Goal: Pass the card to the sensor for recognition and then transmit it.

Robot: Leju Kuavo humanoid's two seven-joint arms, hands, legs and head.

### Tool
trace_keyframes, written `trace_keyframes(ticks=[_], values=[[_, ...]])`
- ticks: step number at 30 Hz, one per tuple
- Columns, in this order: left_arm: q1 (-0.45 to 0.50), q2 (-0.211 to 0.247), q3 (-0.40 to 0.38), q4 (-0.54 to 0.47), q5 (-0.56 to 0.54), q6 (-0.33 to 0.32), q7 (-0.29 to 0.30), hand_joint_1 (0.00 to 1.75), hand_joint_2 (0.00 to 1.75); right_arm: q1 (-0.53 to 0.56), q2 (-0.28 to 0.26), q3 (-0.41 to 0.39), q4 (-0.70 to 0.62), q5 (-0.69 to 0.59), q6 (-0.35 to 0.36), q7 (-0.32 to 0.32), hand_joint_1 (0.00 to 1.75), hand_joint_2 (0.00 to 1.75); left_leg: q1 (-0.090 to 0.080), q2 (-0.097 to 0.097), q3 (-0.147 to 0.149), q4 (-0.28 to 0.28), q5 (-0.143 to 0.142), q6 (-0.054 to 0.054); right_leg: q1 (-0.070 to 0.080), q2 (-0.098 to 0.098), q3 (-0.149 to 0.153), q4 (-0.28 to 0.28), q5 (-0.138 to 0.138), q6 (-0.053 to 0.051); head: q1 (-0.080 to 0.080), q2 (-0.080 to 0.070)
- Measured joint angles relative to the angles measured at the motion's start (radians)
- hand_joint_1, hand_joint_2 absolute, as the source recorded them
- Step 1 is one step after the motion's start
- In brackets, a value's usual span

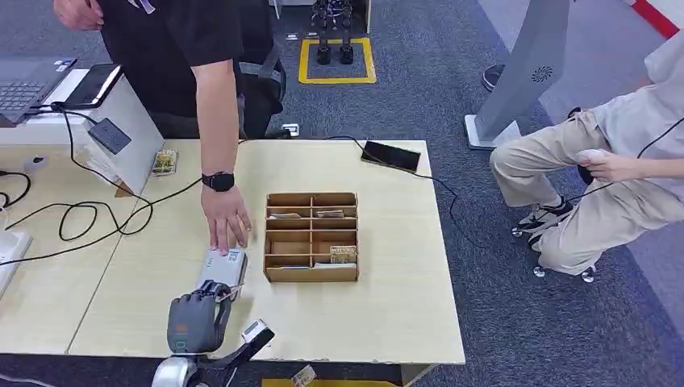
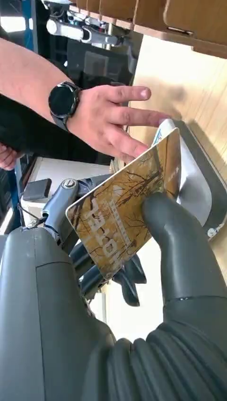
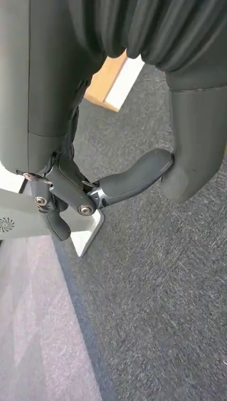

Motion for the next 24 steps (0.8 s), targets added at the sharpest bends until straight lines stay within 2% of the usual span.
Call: trace_keyframes(ticks=[6, 18, 24], values=[[-0.003, 0.004, -0.010, 0.016, -0.039, 0.000, 0.038, 1.75, 1.75, -0.001, 0.000, 0.000, 0.000, -0.004, 0.000, -0.005, 0.00, 1.75, 0.000, 0.000, 0.000, 0.000, 0.000, 0.000, 0.000, 0.000, 0.000, 0.000, 0.000, 0.000, 0.000, 0.000], [-0.027, 0.012, -0.093, 0.140, -0.055, 0.000, 0.129, 1.75, 1.75, -0.003, 0.000, 0.000, 0.010, -0.010, 0.000, -0.016, 0.00, 1.75, -0.001, -0.001, 0.002, 0.000, 0.000, 0.000, 0.000, -0.002, 0.003, 0.000, 0.000, 0.001, -0.001, 0.000], [-0.037, 0.013, -0.124, 0.190, -0.055, 0.000, 0.151, 1.75, 1.75, -0.003, 0.000, 0.000, 0.010, -0.010, 0.000, -0.016, 0.00, 1.75, -0.001, -0.002, 0.002, 0.000, 0.000, 0.000, -0.001, -0.002, 0.003, 0.000, 0.000, 0.001, 0.000, 0.000]])
